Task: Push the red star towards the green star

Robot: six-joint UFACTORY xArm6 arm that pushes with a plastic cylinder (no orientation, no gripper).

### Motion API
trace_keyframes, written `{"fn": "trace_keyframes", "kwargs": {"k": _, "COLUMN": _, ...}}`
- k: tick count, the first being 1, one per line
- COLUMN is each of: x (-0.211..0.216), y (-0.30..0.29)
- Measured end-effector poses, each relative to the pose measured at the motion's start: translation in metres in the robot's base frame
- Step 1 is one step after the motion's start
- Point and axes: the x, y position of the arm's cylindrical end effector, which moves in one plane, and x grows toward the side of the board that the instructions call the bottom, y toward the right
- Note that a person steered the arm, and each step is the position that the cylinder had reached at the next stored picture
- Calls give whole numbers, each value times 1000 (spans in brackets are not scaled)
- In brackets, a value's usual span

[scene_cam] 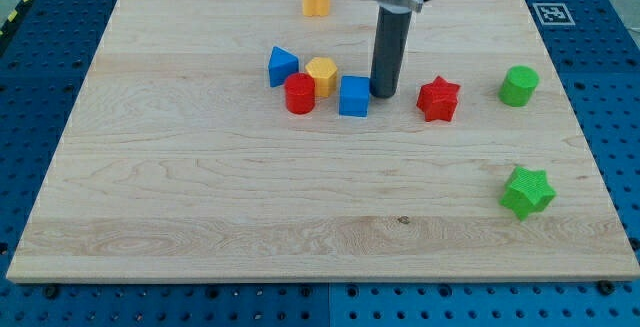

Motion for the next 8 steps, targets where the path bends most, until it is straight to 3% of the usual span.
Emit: {"fn": "trace_keyframes", "kwargs": {"k": 8, "x": 18, "y": 36}}
